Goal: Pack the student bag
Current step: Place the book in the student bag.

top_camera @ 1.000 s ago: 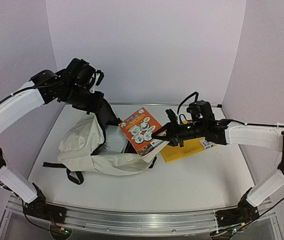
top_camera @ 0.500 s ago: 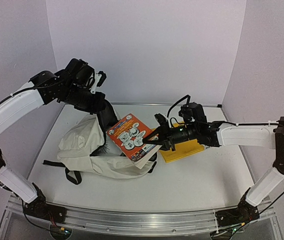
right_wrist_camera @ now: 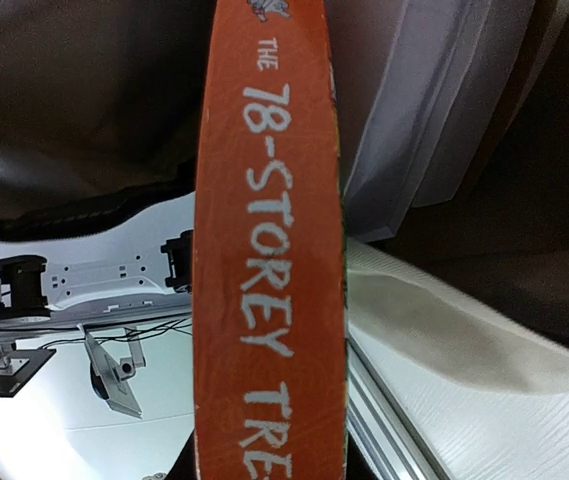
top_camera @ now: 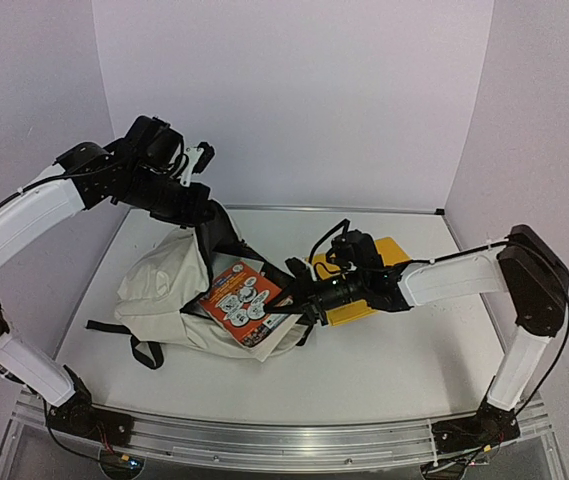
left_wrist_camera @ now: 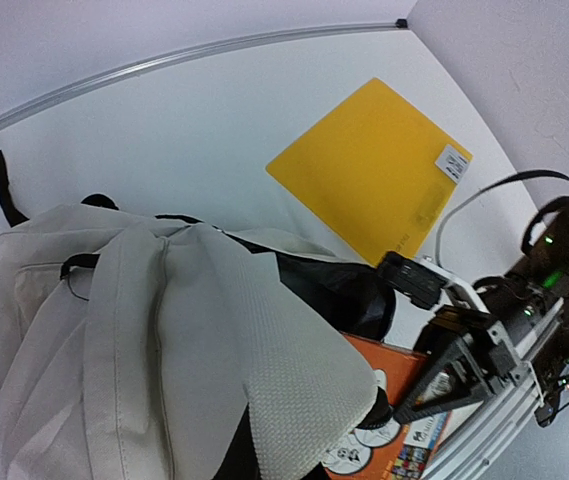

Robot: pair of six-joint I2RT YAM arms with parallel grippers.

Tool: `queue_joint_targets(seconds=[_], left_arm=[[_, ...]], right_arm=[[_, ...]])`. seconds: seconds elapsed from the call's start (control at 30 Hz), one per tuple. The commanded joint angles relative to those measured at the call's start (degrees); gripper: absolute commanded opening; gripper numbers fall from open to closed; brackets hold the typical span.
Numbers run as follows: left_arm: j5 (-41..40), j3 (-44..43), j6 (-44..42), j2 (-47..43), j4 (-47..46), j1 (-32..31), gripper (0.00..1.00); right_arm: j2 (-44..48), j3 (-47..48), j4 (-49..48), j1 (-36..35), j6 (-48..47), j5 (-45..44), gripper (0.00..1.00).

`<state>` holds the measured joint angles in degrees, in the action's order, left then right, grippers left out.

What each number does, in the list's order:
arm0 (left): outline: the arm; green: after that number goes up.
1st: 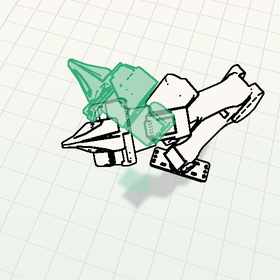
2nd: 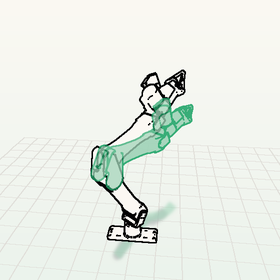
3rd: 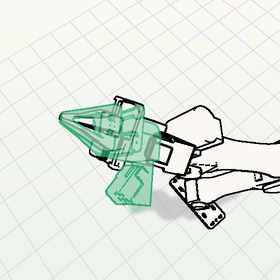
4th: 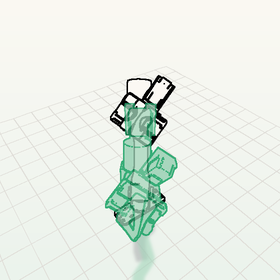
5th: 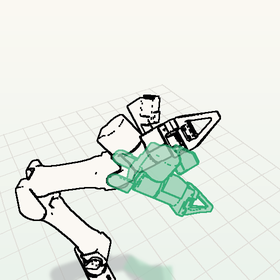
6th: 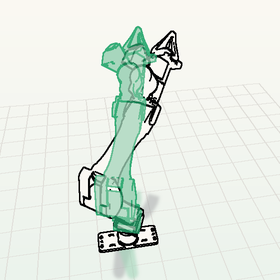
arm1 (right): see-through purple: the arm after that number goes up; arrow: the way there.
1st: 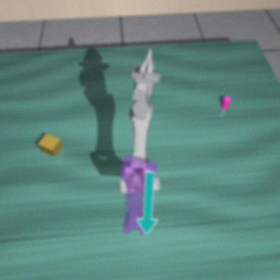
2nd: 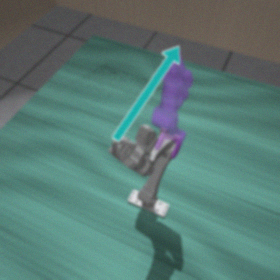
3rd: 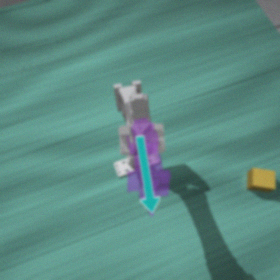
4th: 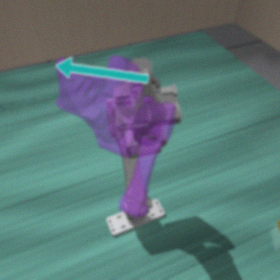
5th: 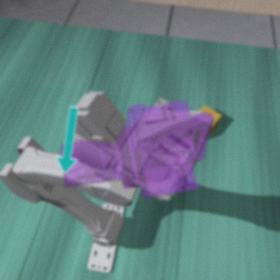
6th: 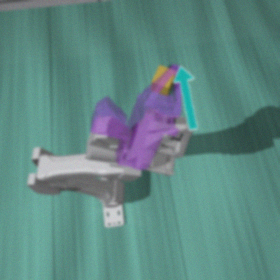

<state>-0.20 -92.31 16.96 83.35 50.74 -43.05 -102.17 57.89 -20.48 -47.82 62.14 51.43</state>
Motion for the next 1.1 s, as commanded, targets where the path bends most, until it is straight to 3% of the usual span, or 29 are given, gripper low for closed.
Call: queue_joint_targets(seconds=[0.0, 0.33, 0.53, 0.63, 0.87, 1.07], left_arm=[[10.4, -1.9, -3.1, -5.0, -10.6, 0.0, 0.0], [19.6, -3.0, -4.7, -2.4, -10.6, 0.0, 0.0], [21.4, -0.6, -1.7, -1.0, -15.8, 0.0, 0.0], [19.6, 0.1, 0.5, -0.5, -17.4, 0.0, 0.0], [9.7, 1.8, 5.0, -2.1, -17.4, 2.9, 0.0], [8.8, 2.0, 5.9, -2.8, -16.4, 5.2, 0.0]], right_arm=[[-5.1, 6.8, -7.4, -0.2, 2.1, 2.2, 0.0], [-19.7, 25.7, -7.1, -0.3, 3.2, -0.8, 0.0], [-27.0, 35.5, -6.9, -0.9, 4.2, -6.4, 0.11], [-26.9, 36.1, -6.8, -1.2, 3.3, -9.9, 0.18], [-18.6, 29.5, -5.1, -1.1, -0.5, -15.4, 0.51], [-9.6, 23.0, 1.3, -1.1, -4.2, -19.7, 0.62]])
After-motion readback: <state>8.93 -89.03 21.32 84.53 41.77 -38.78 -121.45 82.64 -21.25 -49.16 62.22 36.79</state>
